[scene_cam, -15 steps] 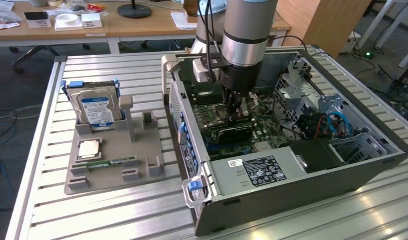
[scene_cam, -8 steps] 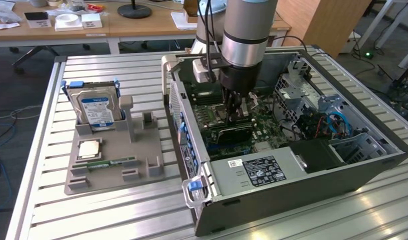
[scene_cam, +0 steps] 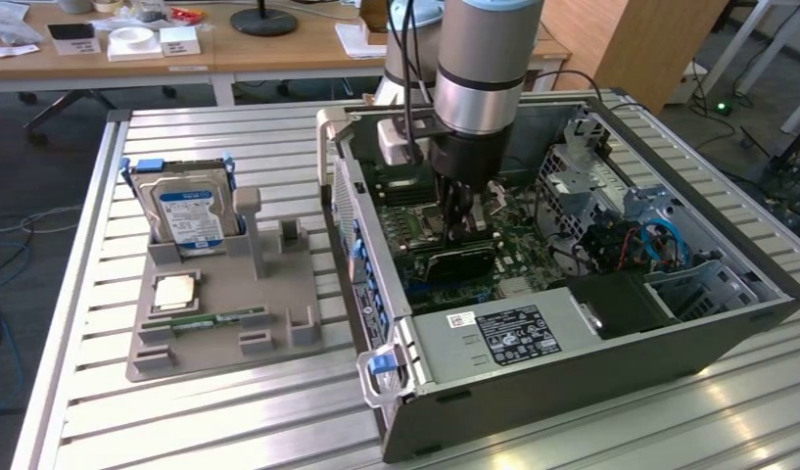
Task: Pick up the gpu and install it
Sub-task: 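Press down on the gpu until it lock into place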
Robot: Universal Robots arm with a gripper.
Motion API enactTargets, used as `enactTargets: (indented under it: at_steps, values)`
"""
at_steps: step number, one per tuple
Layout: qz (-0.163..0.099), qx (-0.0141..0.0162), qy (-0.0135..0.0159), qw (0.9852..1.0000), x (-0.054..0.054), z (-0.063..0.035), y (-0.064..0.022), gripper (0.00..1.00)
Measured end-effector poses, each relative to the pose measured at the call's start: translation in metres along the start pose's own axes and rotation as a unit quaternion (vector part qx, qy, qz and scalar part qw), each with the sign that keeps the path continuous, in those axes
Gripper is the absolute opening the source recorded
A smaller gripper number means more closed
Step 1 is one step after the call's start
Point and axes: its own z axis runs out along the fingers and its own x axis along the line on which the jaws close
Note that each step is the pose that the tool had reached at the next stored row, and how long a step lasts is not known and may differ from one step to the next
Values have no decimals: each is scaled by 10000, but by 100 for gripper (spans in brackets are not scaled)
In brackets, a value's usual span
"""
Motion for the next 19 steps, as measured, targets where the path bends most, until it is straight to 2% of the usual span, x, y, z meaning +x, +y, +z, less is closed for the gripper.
enactTargets:
  at_steps: [8, 14, 16, 19]
  values:
    - [0, 0, 1, 10000, 0, 14, 1, 11]
    - [0, 0, 0, 10000, -1, 50, 3, 11]
    - [0, 0, 1, 10000, -2, 95, 7, 11]
    - [0, 0, 0, 10000, -3, 96, 6, 11]
